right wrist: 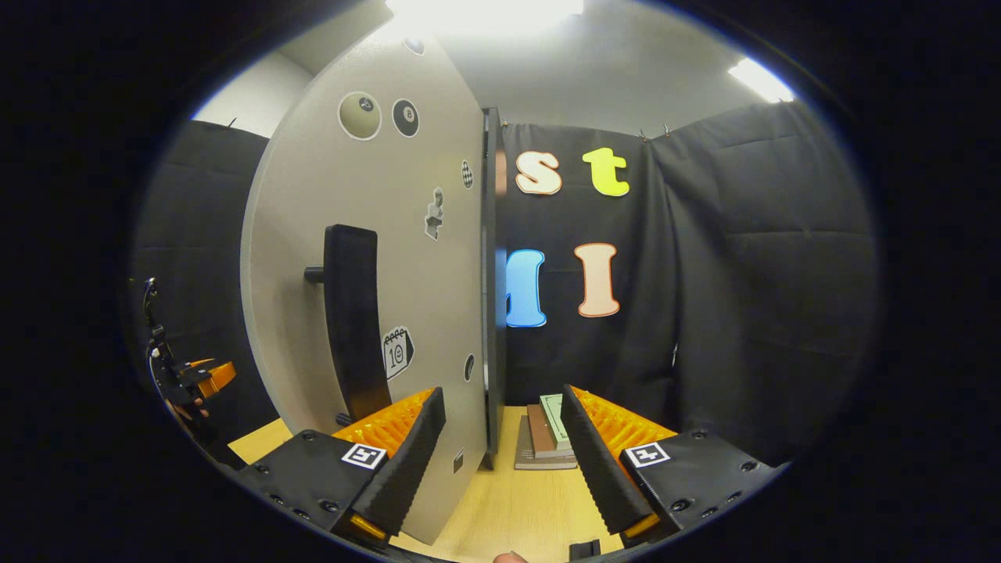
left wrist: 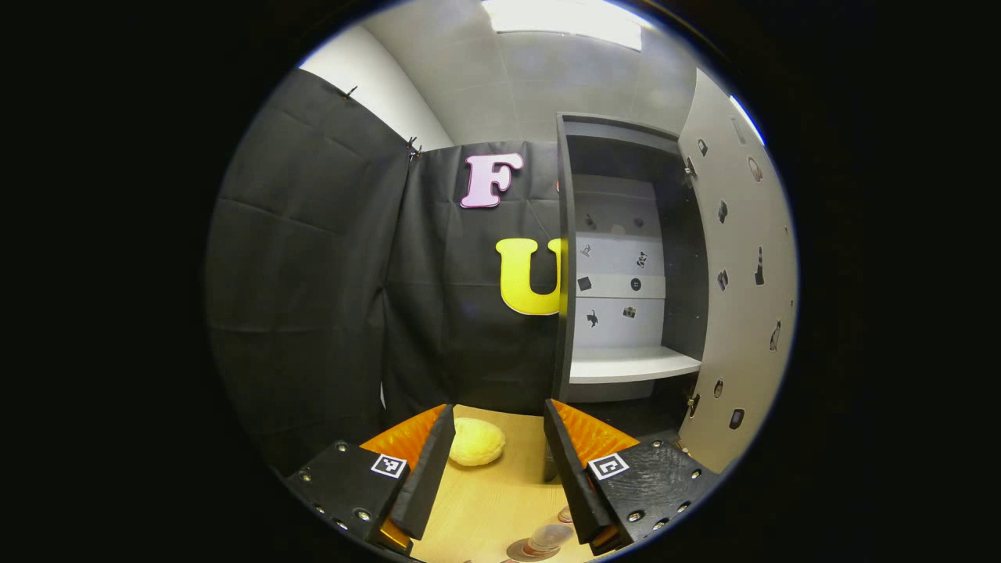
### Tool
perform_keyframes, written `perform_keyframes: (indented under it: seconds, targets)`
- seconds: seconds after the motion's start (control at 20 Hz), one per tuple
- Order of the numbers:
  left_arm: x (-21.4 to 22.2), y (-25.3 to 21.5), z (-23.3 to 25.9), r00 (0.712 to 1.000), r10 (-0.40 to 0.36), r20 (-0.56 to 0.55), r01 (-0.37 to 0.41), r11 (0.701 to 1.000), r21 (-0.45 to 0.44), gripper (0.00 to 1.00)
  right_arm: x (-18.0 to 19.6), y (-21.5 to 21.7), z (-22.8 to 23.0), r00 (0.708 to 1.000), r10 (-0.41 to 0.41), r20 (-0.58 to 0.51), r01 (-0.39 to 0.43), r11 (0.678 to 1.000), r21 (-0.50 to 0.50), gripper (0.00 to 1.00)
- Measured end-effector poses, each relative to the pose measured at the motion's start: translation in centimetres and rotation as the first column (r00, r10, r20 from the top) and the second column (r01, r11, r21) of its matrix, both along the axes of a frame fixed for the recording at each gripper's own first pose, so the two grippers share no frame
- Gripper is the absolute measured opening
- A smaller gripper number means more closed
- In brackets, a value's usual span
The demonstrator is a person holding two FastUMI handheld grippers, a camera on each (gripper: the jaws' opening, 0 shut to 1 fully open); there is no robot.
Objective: Open the cabinet door with the right hand, grasp the bottle in the cabinet with the left hand and place it on the coaster, then close the cabinet door with the right hand.
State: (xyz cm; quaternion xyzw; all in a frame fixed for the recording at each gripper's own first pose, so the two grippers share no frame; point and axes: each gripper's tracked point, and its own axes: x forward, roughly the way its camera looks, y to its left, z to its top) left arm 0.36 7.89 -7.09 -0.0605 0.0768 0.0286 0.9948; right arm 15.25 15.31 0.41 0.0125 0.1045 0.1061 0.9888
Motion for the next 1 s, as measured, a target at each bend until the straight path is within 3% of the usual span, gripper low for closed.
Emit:
perform_keyframes:
  seconds: [0.25, 0.3, 0.35, 0.5, 0.55, 0.7, 0.75, 1.0]
  targets:
    - [0.5, 0.8, 0.2, 1.000, -0.026, 0.014, 0.026, 1.000, 0.006, 0.66, 0.2, 2.7, 0.3, 1.000, 0.018, -0.003, -0.018, 1.000, -0.012, 0.95]
    - [0.7, 0.9, 0.3, 0.999, -0.031, 0.017, 0.030, 0.999, 0.011, 0.66, 0.2, 3.2, 0.3, 1.000, 0.018, 0.003, -0.018, 1.000, -0.017, 0.91]
    - [1.0, 1.1, 0.3, 0.999, -0.034, 0.020, 0.034, 0.999, 0.016, 0.66, 0.3, 3.6, 0.5, 1.000, 0.017, 0.009, -0.017, 1.000, -0.019, 0.95]
    - [1.1, 1.8, 0.5, 0.999, -0.042, 0.031, 0.041, 0.999, 0.024, 0.64, 0.4, 5.4, 0.7, 1.000, 0.012, 0.017, -0.012, 1.000, -0.002, 0.91]
    - [1.3, 2.1, 0.6, 0.998, -0.043, 0.034, 0.042, 0.999, 0.025, 0.66, 0.4, 5.9, 0.8, 1.000, 0.013, 0.018, -0.013, 1.000, 0.001, 0.95]
    - [1.9, 4.2, 0.8, 0.998, -0.041, 0.040, 0.040, 0.999, 0.026, 0.66, 0.7, 7.5, 0.8, 0.999, 0.028, 0.026, -0.028, 1.000, -0.008, 0.91]
    - [2.0, 4.8, 0.8, 0.998, -0.039, 0.041, 0.038, 0.999, 0.024, 0.66, 1.0, 8.1, 0.8, 0.999, 0.035, 0.028, -0.035, 0.999, -0.007, 0.95]
    - [2.2, 7.6, 0.4, 0.999, -0.024, 0.040, 0.023, 1.000, 0.021, 0.66, 1.7, 12.1, 1.3, 0.996, 0.073, 0.049, -0.073, 0.997, 0.008, 0.95]
